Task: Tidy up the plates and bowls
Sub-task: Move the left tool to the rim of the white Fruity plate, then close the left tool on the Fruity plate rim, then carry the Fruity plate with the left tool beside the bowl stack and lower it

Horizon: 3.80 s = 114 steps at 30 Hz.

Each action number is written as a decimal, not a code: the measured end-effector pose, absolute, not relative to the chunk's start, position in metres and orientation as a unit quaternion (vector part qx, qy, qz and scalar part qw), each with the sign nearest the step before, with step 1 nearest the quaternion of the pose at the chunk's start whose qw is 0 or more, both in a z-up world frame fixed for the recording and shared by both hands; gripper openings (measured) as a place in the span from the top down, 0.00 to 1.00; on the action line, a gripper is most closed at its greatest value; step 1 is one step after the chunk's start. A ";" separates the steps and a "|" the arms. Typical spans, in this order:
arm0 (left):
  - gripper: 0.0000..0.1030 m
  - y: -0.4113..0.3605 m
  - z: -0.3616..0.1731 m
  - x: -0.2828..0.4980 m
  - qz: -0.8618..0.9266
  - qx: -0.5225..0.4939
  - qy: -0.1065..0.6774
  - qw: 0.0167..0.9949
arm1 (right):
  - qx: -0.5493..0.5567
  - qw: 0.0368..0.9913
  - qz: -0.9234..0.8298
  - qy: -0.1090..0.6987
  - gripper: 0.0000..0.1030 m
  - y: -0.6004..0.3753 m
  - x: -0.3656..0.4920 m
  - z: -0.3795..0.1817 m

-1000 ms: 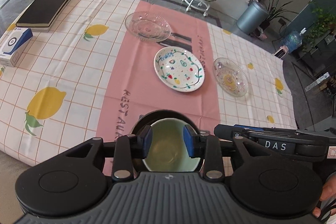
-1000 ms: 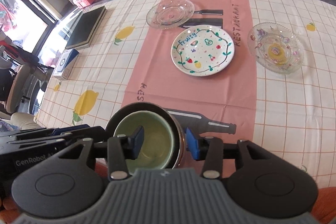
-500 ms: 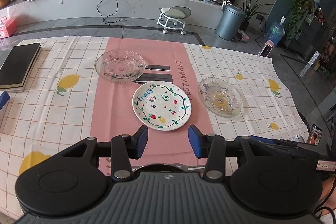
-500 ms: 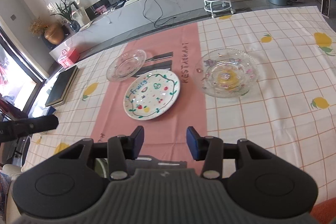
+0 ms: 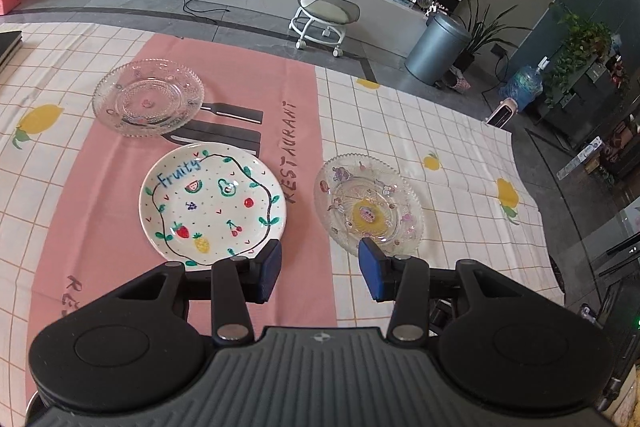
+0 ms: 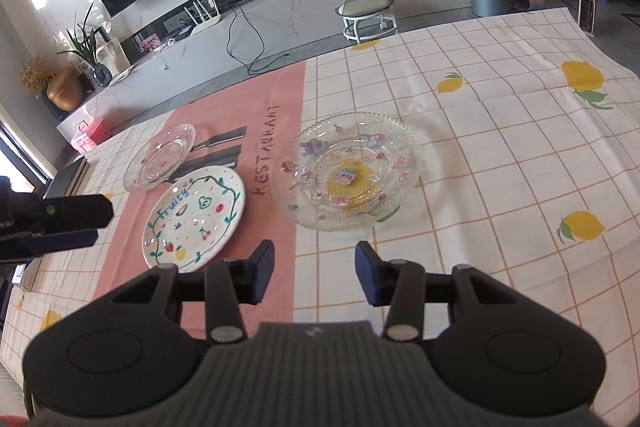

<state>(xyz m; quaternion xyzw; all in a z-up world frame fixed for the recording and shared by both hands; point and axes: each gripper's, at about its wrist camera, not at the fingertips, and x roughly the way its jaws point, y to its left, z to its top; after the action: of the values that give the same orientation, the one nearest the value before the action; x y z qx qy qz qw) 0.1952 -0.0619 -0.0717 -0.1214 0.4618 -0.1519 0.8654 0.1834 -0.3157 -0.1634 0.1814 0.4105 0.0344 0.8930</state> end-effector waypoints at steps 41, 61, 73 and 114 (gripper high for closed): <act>0.56 0.060 -0.163 0.313 -0.174 -0.081 0.532 0.825 | 0.263 0.838 0.127 0.462 0.83 -0.257 0.287 -0.231; 0.85 0.050 -0.151 0.301 -0.168 -0.085 0.519 0.834 | 0.296 0.827 0.132 0.459 0.93 -0.263 0.281 -0.238; 0.85 0.029 -0.118 0.276 -0.161 -0.078 0.514 0.839 | 0.331 0.811 0.126 0.465 0.93 -0.282 0.252 -0.226; 0.85 -0.109 -0.127 0.097 -0.085 -0.100 0.564 0.815 | 0.281 0.770 0.027 0.572 0.91 -0.405 0.120 -0.211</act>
<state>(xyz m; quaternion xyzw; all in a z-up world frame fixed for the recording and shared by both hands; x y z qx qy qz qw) 0.0974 -0.1091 -0.1267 -0.1001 0.5641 -0.0852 0.8152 0.1200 -0.4053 -0.2107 0.2809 0.5725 0.0271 0.7698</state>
